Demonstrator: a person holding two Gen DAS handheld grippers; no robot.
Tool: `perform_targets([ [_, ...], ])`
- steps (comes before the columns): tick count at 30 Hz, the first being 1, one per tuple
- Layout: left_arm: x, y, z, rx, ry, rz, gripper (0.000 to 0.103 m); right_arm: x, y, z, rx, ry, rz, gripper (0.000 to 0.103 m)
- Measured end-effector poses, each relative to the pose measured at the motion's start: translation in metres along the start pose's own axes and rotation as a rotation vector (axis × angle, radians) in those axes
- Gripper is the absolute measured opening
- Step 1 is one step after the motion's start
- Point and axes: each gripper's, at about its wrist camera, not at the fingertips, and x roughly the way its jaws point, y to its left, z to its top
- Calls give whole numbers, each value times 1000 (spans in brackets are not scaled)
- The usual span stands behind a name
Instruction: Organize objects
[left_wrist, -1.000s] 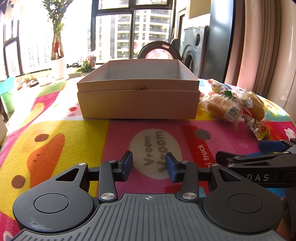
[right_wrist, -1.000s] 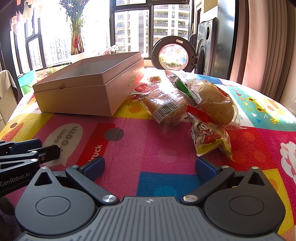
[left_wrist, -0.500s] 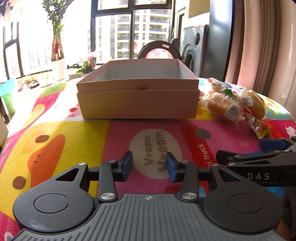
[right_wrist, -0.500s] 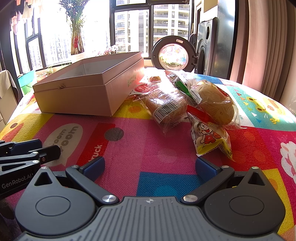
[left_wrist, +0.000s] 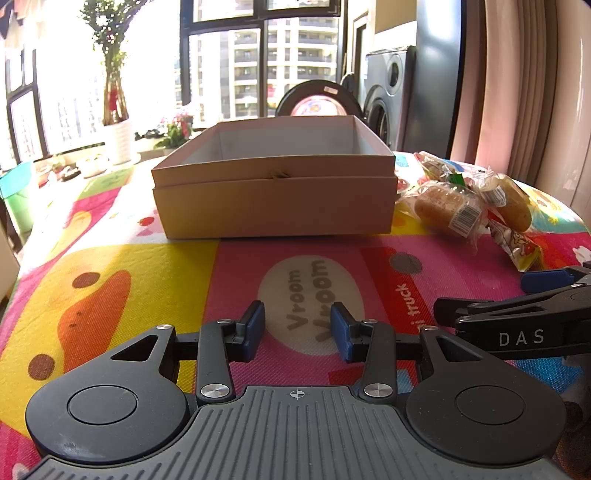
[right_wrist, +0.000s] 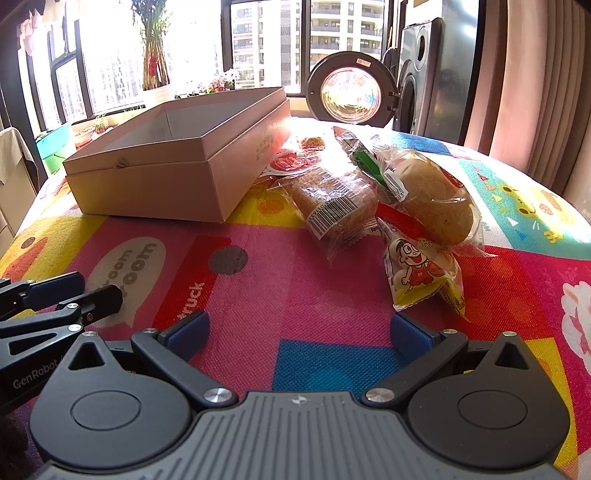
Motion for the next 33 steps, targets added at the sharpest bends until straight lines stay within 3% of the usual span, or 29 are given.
perform_targets([
  [14,0,1,0,-4,-1,-6,43,-14,1,-4,-20,22,44,103],
  [20,-8,8,8,36,-8,-30,43,-62,-2,2,-74,-162,61,103],
  [24,-20,38,51,26,-82,-27,43,-85,-11,21,-93,-292,15,103],
  [29,-1,95,120,-11,-171,24,43,-84,-29,47,-57,-288,58,103],
  [33,49,130,153,-78,-50,-30,42,-72,-41,53,-32,-270,43,103],
])
